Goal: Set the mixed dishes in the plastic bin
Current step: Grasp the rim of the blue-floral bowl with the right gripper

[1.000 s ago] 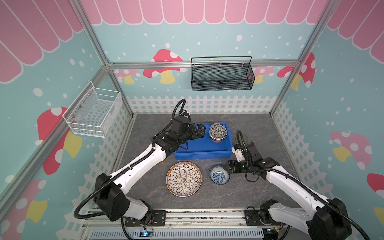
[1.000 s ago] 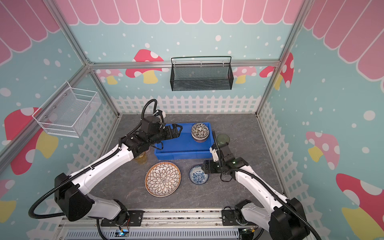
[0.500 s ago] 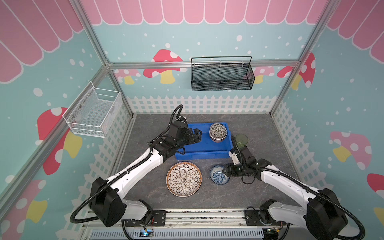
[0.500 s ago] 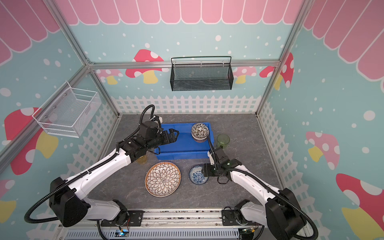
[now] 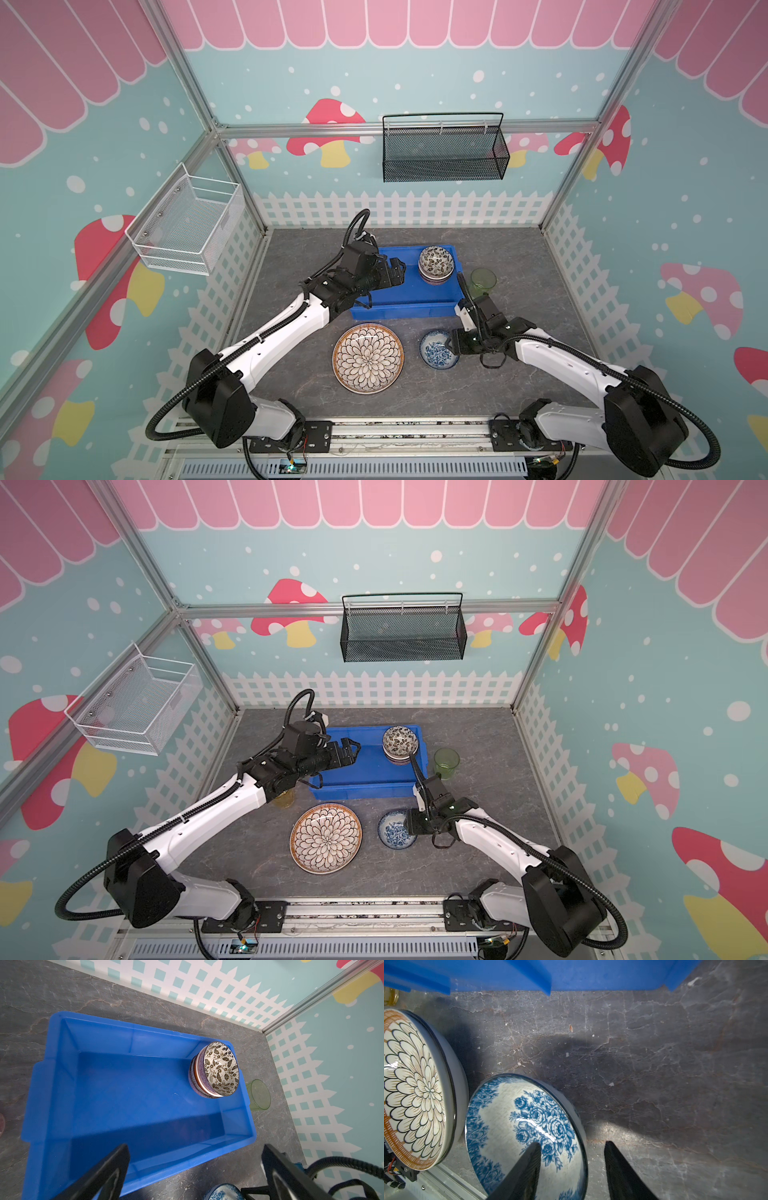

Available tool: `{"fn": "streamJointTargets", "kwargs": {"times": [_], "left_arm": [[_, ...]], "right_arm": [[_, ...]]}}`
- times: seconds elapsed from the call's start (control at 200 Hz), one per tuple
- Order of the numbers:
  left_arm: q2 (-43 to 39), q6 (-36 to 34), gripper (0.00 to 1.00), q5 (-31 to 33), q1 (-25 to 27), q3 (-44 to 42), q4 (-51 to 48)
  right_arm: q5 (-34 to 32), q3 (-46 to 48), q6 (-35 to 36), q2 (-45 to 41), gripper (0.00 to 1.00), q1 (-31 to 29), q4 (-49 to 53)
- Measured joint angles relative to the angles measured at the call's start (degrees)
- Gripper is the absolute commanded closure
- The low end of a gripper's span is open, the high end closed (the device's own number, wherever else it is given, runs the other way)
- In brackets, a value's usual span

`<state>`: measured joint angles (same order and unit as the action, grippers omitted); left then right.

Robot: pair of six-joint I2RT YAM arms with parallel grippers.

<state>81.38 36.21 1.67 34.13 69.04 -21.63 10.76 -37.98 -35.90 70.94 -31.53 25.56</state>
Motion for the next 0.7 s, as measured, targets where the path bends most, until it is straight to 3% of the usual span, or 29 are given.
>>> {"fn": "streamJointTargets", "kwargs": {"times": [0.365, 0.7], "left_arm": [[0.55, -0.42, 0.01, -0.59, -0.31, 0.35, -0.42], [0.61, -0.42, 0.0, -1.2, -0.63, 0.35, -0.81]], "right_arm": [[-0.37, 0.0, -0.2, 3.17, 0.61, -0.52, -1.16], [-0.7, -0.02, 0.26, 4.42, 0.76, -0.83, -1.81]]}}
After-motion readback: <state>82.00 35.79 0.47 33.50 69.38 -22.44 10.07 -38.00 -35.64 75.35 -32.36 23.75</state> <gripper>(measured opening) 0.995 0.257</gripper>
